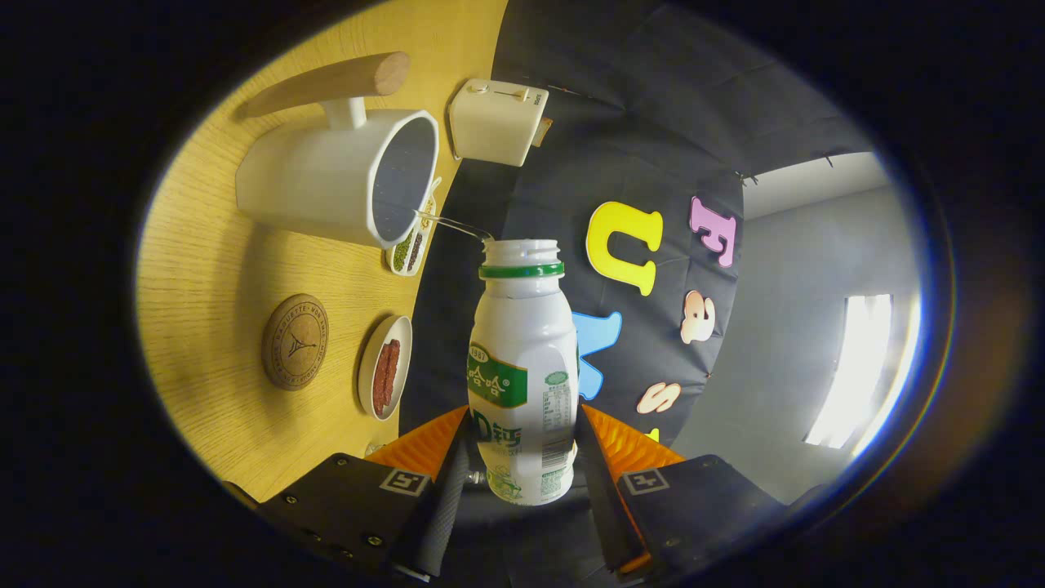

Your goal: Take the bottle from table, then pour the juice into the cup, finally place the bottle on the coaster

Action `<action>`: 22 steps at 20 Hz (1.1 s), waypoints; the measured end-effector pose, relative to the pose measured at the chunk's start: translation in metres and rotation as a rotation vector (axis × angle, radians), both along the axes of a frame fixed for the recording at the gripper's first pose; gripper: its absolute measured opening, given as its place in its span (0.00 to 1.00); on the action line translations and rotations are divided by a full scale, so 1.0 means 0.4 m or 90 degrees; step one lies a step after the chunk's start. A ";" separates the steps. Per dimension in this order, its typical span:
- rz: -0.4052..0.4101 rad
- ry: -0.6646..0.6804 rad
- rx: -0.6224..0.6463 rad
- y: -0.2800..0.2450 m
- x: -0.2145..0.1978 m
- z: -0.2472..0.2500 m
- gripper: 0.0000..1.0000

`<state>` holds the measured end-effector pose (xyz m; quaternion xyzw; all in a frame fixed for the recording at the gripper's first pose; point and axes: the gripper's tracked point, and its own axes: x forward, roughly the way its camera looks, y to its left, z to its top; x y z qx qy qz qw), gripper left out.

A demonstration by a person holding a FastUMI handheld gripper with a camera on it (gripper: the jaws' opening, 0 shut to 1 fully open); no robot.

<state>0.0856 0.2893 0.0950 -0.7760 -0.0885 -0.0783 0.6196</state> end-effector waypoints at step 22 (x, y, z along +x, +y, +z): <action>0.007 -0.027 -0.044 0.005 0.001 0.028 0.71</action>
